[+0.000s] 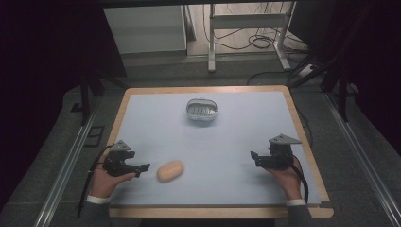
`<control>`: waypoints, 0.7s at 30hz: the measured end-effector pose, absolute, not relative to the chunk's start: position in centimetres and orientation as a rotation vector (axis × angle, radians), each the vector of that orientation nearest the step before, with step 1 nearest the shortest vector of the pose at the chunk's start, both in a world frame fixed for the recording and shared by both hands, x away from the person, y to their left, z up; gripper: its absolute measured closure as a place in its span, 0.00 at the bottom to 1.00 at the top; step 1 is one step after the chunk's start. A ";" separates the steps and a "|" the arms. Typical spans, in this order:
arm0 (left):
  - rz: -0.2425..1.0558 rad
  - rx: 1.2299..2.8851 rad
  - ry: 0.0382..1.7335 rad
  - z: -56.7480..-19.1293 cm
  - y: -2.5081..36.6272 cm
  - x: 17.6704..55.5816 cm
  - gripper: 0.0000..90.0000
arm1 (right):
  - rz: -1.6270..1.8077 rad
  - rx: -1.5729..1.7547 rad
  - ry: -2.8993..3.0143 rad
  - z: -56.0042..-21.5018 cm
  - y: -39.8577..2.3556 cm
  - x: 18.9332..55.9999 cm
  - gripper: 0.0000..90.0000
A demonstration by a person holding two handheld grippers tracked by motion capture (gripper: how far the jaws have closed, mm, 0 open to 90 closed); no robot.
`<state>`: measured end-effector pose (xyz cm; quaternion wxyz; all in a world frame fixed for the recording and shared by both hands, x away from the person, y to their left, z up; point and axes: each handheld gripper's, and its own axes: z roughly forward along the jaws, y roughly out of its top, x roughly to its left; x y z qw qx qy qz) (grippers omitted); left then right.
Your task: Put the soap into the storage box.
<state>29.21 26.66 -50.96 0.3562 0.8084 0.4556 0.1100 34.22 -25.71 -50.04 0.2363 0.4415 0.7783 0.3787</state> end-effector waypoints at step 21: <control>0.394 2.074 1.167 -50.0 25.3 28.1 0.17 | 1.060 1.209 2.132 -50.0 -26.9 32.3 0.16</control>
